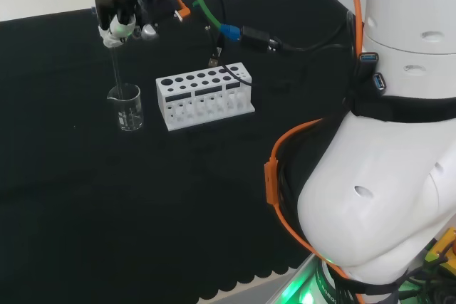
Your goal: Put the glass rod back on the white test tube rack.
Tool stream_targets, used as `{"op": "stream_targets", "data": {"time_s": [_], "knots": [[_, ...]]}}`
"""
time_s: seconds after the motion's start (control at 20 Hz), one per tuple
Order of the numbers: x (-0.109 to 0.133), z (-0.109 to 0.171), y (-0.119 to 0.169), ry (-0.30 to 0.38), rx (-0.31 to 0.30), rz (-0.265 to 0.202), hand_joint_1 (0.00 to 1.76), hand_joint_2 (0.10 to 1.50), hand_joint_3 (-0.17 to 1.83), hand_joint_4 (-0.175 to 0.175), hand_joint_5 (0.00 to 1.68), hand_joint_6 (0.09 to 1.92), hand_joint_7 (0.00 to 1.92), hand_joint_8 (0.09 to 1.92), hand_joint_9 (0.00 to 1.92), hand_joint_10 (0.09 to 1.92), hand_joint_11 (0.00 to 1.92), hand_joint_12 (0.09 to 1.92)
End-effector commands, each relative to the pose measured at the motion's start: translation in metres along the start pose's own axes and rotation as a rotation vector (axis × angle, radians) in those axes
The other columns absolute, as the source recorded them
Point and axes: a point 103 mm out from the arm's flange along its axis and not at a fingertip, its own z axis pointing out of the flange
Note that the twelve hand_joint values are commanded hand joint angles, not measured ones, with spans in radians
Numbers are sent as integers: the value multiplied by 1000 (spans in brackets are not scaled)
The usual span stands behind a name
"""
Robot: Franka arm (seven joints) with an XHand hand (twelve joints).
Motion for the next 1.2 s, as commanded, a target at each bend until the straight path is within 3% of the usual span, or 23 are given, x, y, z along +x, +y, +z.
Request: {"op": "stream_targets", "data": {"time_s": [0.05,1.2], "knots": [[2,-1,-3,3,-6,-3,1332,1015,-175,-175,1464,87,1646,87,1808,87,1680,372],[2,-3,-4,9,-10,0,1332,1015,-175,-175,1463,87,1646,87,1810,87,1680,370]]}}
